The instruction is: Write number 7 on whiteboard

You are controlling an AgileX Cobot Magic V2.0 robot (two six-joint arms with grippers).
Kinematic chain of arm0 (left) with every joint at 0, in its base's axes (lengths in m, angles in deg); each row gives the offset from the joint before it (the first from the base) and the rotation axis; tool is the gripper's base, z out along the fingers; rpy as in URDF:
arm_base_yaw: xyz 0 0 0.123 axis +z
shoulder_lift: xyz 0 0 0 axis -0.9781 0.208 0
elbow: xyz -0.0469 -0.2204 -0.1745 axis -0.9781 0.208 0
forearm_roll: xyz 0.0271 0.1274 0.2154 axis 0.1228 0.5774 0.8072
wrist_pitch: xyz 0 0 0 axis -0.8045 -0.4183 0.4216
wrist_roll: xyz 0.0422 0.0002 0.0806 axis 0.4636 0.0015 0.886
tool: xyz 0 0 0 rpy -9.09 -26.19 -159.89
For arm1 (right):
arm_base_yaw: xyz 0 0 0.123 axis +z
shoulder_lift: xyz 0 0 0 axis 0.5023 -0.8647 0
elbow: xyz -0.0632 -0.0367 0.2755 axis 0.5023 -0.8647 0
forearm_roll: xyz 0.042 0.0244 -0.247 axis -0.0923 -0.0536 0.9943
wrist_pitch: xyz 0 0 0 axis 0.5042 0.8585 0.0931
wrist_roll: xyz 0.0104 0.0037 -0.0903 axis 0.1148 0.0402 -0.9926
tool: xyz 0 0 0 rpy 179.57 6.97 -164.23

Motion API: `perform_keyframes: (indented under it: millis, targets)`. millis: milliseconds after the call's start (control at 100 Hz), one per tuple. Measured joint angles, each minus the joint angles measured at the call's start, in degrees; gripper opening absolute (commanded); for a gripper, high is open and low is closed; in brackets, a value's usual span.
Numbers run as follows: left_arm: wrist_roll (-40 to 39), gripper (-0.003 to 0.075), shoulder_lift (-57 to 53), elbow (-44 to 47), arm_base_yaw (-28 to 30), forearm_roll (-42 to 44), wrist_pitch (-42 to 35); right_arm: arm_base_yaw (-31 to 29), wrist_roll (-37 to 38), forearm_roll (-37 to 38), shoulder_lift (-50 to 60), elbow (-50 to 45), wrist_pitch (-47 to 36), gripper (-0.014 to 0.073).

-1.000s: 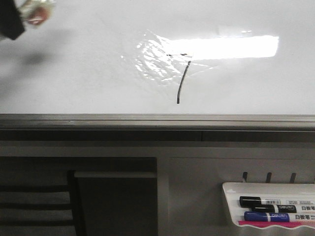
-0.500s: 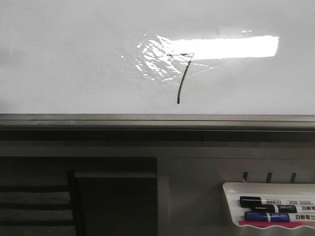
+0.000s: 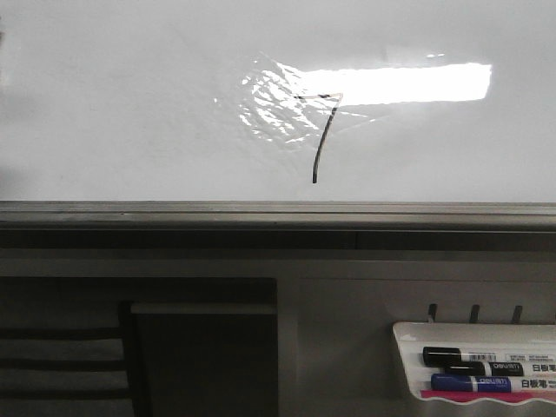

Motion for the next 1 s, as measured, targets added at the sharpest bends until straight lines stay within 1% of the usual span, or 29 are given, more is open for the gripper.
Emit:
perform_keyframes:
  millis: [90, 160, 310, 390, 460, 580, 630, 750, 800, 870, 910, 1000]
  targets:
    - [0.0, 0.0244, 0.0, 0.0, 0.0, 0.0, -0.06, 0.0, 0.0, 0.0, 0.0, 0.0, 0.0, 0.0353]
    - [0.0, 0.0292, 0.0, 0.0, 0.0, 0.0, -0.14, 0.0, 0.0, 0.0, 0.0, 0.0, 0.0, 0.0353]
    - [0.0, 0.0295, 0.0, -0.13, 0.0, 0.0, 0.5, 0.0, 0.0, 0.13, 0.0, 0.0, 0.0, 0.0353]
    - [0.0, 0.0294, -0.5, -0.92, 0.0, -0.12, 2.87, 0.0, 0.53, 0.84, 0.0, 0.0, 0.0, 0.0353]
    - [0.0, 0.0295, -2.35, -2.03, 0.0, -0.12, 5.19, 0.0, 2.44, 2.05, 0.11, 0.0, 0.0, 0.0353]
    - [0.16, 0.0295, -7.89, -2.7, 0.0, -0.15, 8.33, 0.0, 10.39, 6.18, 1.21, 0.0, 0.11, 0.0353]
    - [0.73, 0.0294, -10.79, -2.7, 0.0, -0.15, 9.5, 0.0, 15.8, 8.6, 2.21, 0.0, 0.73, 0.0353]
    - [2.6, 0.0294, -18.57, -1.48, 0.0, -0.24, 10.62, 0.0, 33.14, 15.42, 4.54, -0.02, 2.84, 0.0353]
    - [3.56, 0.0294, -22.11, 0.27, 0.0, -0.36, 10.5, 0.0, 37.9, 17.37, 5.87, -0.55, 3.02, 0.0353]
    - [4.17, 0.0295, -27.16, 3.71, 0.0, -0.36, 9.34, -0.11, 41.74, 17.99, 7.81, -2.43, 1.51, 0.0353]
    - [4.38, 0.0294, -30.12, 5.9, 0.0, -0.36, 7.98, -0.11, 42.74, 17.99, 9.3, -3.9, -0.26, 0.0353]
    - [4.69, 0.0294, -36.32, 12.56, 0.0, -0.36, 3.25, -0.22, 44.09, 17.99, 12.69, -9.0, -7.02, 0.0353]
